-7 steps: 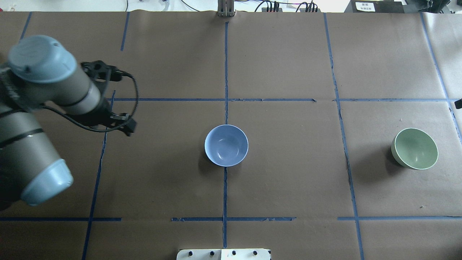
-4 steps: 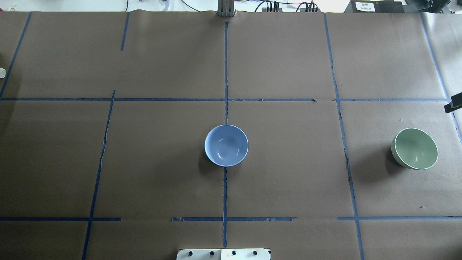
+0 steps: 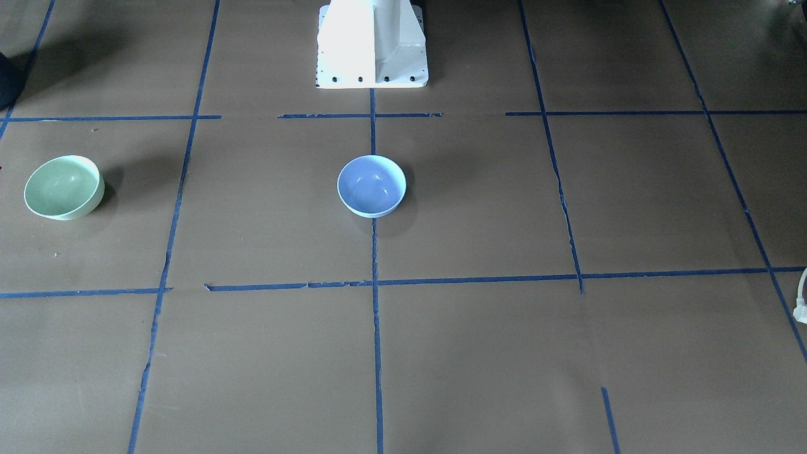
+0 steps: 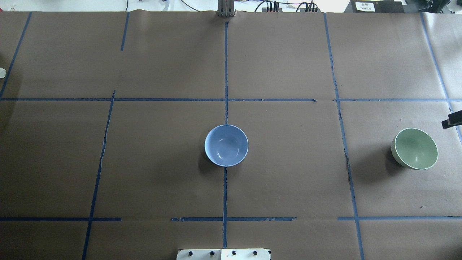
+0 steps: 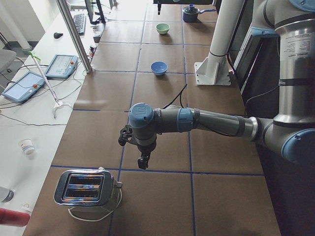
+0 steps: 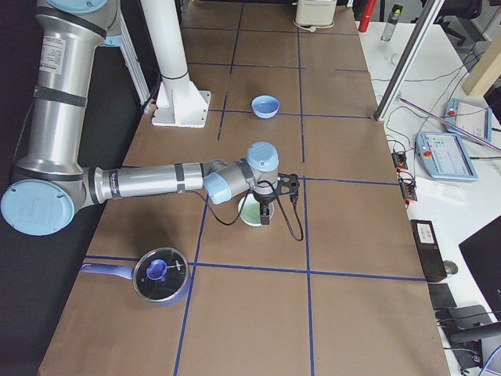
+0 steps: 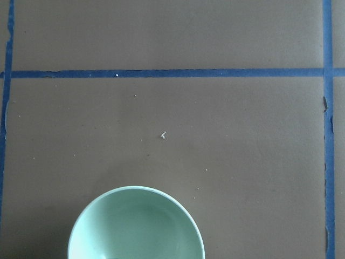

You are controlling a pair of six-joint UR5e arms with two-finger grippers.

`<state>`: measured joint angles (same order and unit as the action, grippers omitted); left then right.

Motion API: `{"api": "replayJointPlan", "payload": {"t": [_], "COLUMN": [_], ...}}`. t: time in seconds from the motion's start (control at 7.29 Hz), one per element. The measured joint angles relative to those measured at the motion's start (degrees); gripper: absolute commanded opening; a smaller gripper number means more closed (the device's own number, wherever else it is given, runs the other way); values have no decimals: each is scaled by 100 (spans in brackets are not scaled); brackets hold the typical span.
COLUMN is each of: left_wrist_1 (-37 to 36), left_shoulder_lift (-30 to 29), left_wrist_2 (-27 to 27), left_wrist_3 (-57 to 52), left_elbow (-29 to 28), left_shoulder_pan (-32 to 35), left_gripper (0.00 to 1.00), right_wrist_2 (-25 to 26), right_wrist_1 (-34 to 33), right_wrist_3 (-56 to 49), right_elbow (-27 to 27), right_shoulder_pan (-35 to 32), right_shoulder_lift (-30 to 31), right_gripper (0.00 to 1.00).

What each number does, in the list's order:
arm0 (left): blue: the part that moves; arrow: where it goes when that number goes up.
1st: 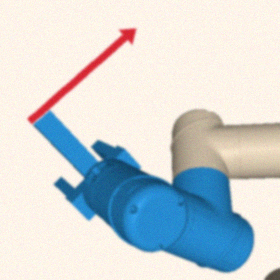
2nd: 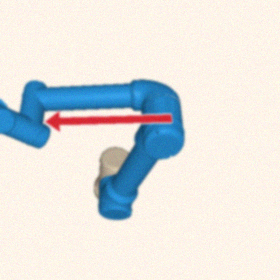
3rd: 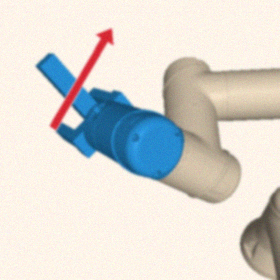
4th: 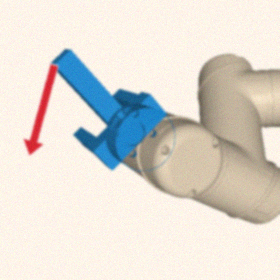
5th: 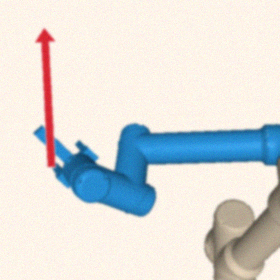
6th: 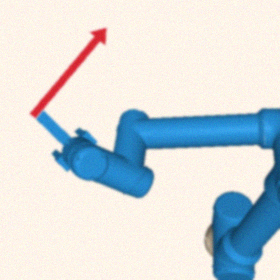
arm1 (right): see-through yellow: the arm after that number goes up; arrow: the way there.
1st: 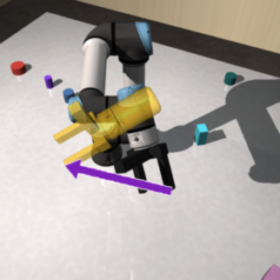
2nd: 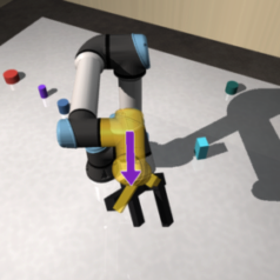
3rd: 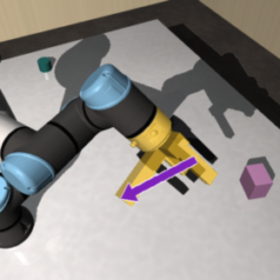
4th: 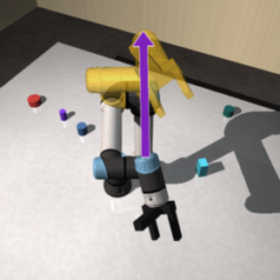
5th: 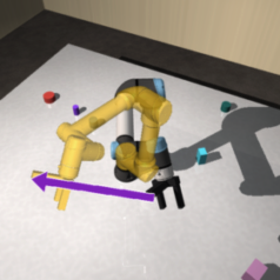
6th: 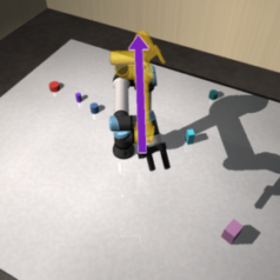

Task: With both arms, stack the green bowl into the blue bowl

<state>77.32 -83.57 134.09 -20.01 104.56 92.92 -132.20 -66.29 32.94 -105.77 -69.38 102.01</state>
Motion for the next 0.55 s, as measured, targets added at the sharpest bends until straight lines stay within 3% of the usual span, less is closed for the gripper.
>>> {"api": "replayJointPlan", "payload": {"t": [0.27, 0.55], "left_wrist_1": [2, 2], "left_shoulder_lift": [14, 19], "left_wrist_2": [16, 20], "left_wrist_3": [-43, -43], "left_elbow": [-11, 17], "left_shoulder_pan": [54, 59], "left_gripper": [100, 100], "right_wrist_2": [274, 377], "right_wrist_1": [1147, 2160], "right_wrist_3": [482, 925], "right_elbow": [611, 1252], "right_shoulder_pan": [422, 777], "right_shoulder_lift": [120, 116], "right_gripper": [90, 69]}}
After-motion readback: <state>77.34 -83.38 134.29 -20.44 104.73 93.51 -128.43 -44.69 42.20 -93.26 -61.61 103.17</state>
